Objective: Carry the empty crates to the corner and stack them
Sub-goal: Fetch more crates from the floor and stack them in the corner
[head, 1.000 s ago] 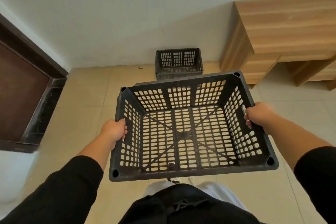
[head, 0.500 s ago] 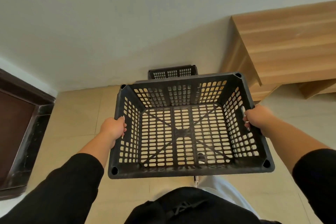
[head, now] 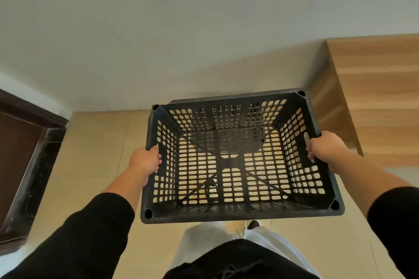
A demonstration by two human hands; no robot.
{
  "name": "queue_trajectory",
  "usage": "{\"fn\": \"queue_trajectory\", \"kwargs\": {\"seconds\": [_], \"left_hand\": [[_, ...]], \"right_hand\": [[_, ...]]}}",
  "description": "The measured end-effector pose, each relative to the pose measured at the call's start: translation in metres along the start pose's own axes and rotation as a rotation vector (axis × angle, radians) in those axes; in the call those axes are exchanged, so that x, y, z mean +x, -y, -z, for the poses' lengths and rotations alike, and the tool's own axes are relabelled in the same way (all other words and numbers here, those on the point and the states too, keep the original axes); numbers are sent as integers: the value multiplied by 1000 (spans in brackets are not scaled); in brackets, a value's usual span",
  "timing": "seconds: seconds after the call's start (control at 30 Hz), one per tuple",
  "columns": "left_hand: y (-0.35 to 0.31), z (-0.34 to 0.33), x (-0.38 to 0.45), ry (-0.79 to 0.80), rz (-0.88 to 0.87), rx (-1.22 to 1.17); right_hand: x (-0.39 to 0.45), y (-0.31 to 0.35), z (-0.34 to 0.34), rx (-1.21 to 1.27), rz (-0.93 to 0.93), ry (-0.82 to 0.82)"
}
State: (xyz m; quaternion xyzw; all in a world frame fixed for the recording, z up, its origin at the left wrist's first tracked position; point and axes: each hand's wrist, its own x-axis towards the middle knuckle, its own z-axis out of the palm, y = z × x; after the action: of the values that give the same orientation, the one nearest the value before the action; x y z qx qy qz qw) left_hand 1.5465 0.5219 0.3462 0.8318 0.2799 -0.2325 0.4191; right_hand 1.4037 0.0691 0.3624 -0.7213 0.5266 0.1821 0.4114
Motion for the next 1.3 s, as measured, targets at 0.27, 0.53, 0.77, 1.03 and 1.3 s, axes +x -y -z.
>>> {"fn": "queue_trajectory", "kwargs": {"seconds": [0.27,0.53,0.77,1.03,1.3], "left_hand": [[-93,-12,108,66,19,55],[-145,-60,180,70,46,47],[-157,-126,238,29,50,82],[-149,-191,336,19,57,135],[-126,-227,399,58,84,110]], "right_hand": [[65,87,-14,42,-22,-4],[160,144,-20,93,-23,31],[256,159,-42,72,-38,27],[349,160,-94,17,-50,7],[402,152,-136,24,-75,-39]]}}
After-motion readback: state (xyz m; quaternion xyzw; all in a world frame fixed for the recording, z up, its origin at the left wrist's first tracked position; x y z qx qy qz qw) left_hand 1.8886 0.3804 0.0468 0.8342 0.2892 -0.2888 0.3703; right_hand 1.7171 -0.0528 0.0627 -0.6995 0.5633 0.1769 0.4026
